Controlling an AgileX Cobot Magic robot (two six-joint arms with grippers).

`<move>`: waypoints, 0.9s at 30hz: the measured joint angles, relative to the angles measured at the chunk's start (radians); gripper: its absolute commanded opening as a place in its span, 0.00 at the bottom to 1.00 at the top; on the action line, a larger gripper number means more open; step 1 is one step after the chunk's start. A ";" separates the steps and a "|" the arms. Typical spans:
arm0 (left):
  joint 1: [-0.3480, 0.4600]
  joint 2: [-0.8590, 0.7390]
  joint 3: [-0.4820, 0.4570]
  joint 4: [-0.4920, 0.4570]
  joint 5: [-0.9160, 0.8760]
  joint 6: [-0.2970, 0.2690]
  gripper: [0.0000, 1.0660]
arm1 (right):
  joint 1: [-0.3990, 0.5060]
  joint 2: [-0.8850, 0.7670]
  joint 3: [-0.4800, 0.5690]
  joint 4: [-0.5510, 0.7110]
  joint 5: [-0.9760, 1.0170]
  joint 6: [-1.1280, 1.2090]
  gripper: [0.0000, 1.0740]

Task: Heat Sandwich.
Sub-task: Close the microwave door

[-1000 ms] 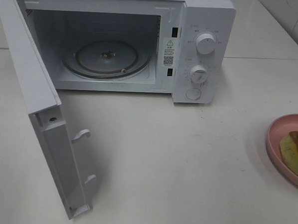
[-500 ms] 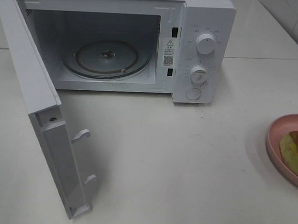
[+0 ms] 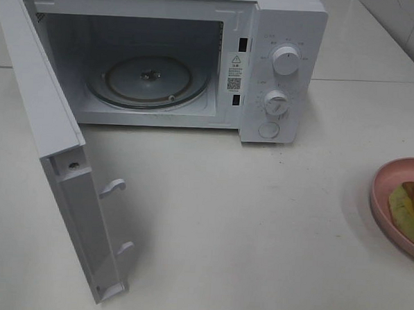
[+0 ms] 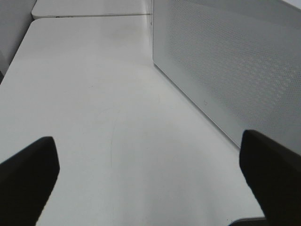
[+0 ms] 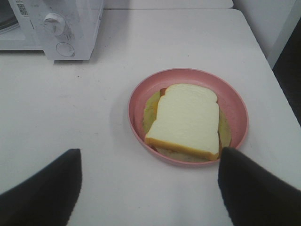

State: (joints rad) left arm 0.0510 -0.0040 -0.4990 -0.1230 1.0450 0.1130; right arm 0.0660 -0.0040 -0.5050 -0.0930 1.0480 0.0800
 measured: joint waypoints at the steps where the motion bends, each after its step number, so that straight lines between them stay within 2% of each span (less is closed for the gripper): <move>1: 0.000 0.000 0.000 0.000 0.000 0.000 0.97 | 0.000 0.000 0.000 0.001 0.000 0.000 0.71; 27: 0.000 0.000 0.000 0.000 0.000 0.000 0.97 | 0.000 0.000 0.000 0.002 0.000 0.000 0.71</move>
State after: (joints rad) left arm 0.0510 -0.0040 -0.4990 -0.1230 1.0450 0.1130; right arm 0.0660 -0.0040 -0.5050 -0.0910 1.0480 0.0800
